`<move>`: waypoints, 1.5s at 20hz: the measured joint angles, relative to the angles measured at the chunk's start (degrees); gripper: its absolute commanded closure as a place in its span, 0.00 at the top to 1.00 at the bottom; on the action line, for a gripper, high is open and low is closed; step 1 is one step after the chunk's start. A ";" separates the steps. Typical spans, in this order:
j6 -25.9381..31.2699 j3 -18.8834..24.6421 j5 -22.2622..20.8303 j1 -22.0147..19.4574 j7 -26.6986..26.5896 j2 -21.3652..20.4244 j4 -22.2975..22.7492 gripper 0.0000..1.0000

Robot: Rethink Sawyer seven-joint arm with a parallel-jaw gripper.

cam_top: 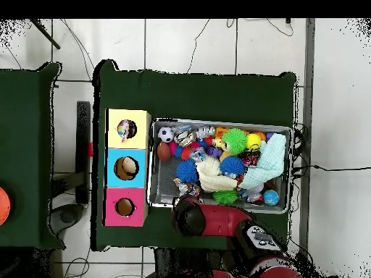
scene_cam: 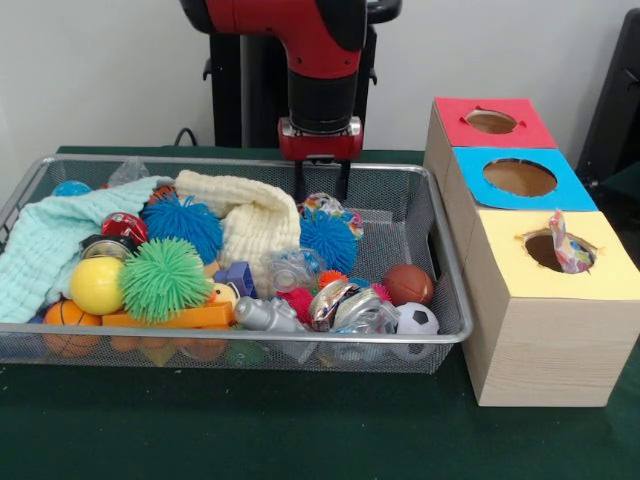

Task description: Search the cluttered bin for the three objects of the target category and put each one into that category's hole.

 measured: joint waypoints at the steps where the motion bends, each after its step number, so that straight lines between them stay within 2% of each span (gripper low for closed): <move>1: -0.64 0.00 0.03 0.05 0.00 0.57 -0.10 1.00; 5: -2.93 0.04 0.02 0.07 0.00 1.81 -0.23 1.00; 6: -4.24 0.07 0.02 0.08 0.00 2.53 -0.23 0.00; 14: -8.38 0.09 0.06 0.25 0.00 4.24 -0.26 0.00; 22: -9.13 0.08 0.40 0.95 0.00 3.82 0.25 0.00; 26: -8.84 0.25 1.01 1.22 0.00 1.16 1.94 0.00; 30: -6.44 0.96 2.30 1.21 0.00 -3.68 4.37 0.00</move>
